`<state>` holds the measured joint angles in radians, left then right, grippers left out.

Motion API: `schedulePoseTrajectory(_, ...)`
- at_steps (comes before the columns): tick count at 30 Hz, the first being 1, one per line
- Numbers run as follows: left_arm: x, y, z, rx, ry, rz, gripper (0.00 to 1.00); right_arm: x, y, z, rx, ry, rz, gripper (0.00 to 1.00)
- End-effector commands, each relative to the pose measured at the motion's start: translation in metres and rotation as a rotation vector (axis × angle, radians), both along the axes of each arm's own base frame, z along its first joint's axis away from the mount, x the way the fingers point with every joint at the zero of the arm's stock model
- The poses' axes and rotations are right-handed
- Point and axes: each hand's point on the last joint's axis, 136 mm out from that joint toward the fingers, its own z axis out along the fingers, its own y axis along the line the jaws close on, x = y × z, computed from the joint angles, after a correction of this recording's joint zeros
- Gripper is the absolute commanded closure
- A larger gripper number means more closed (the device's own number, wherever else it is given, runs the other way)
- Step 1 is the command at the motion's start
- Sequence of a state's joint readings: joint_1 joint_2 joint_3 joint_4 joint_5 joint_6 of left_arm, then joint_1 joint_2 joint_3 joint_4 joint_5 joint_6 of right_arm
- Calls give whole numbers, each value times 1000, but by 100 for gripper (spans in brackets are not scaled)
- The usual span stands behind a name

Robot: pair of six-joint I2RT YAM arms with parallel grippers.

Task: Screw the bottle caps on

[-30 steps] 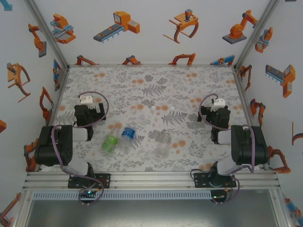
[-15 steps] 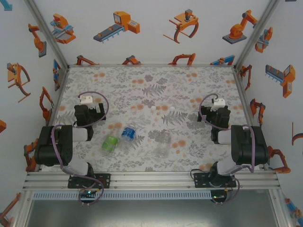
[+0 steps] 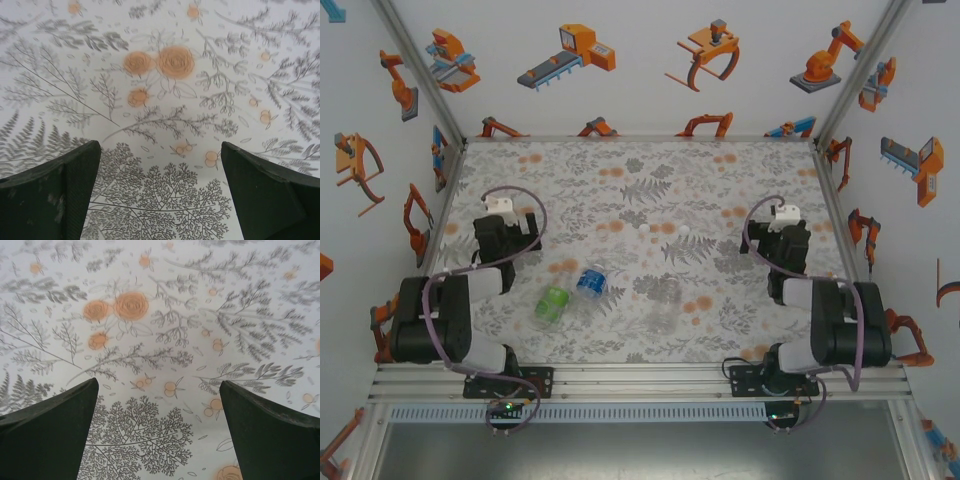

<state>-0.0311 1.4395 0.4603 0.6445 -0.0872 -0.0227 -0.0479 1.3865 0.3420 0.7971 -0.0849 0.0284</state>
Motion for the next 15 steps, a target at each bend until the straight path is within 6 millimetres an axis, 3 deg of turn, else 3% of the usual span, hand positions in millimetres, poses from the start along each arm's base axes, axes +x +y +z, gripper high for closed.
schedulePoseTrajectory(1, -1, 11, 23, -7, 10, 77, 3, 1, 2, 30, -3, -8, -4, 5)
schedulePoseTrajectory(4, -7, 20, 39, -49, 40, 160, 3, -1, 11, 49, 78, 25, -5, 9)
schedulePoseTrajectory(7, -15, 18, 59, -105, 85, 176, 3, -8, 34, 60, 141, 123, 36, 13)
schedulePoseTrajectory(15, -42, -6, 109, -208, 194, 80, 3, -47, 118, 71, 233, 381, 130, 17)
